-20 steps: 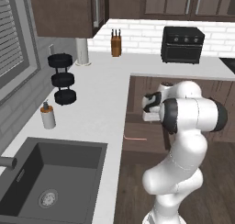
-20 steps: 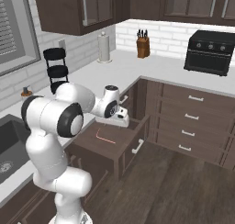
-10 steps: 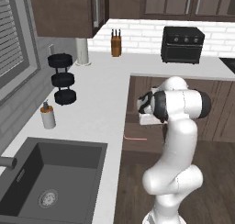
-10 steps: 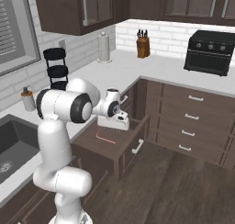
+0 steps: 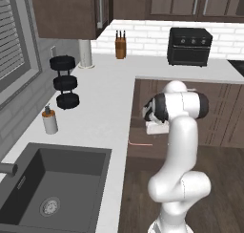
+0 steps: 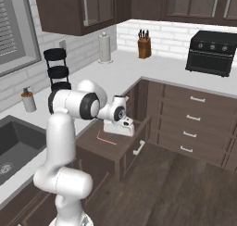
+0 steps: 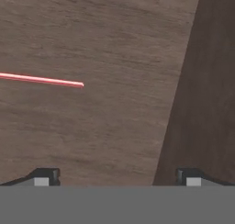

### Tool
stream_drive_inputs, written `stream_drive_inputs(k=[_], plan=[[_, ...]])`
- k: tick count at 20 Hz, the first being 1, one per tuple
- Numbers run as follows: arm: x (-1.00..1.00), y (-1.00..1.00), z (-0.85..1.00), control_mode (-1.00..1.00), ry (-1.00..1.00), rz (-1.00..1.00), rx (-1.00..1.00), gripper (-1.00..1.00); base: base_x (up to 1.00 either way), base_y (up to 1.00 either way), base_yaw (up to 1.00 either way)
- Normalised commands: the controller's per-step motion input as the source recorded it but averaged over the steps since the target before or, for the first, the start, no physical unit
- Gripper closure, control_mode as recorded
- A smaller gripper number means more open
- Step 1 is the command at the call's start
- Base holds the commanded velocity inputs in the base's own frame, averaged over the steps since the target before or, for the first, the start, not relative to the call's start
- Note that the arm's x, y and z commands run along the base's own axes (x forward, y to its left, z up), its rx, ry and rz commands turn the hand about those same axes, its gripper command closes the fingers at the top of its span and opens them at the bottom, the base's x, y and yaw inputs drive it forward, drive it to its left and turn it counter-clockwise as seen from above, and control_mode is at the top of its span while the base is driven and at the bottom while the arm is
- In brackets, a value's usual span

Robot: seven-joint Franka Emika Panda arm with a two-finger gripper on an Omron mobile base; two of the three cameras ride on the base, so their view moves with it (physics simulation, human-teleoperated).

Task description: Take a straw from the drawer in front and place it inside the glass cup on the dining counter.

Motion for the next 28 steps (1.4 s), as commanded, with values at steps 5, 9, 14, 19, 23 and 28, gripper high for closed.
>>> stream_drive_inputs(k=[5, 9, 14, 19, 23, 28], plan=[[0.04, -0.33, -0.43, -1.00, 0.06, -0.04, -0.01, -1.00, 0.00, 0.00, 0.00], [0.06, -0.33, -0.41, -1.00, 0.08, -0.04, -0.01, -1.00, 0.00, 0.00, 0.00], [-0.01, -0.68, -0.21, -1.00, 0.02, -0.09, -0.08, -1.00, 0.00, 0.00, 0.00], [-0.07, -1.00, 0.00, -1.00, 0.00, -0.13, -0.13, -1.00, 0.00, 0.00, 0.00], [-0.02, -0.88, 0.00, -1.00, 0.00, -0.08, -0.09, -1.00, 0.00, 0.00, 0.00], [-0.05, 0.26, 0.18, -1.00, -0.01, 0.01, 0.00, -1.00, 0.00, 0.00, 0.00]])
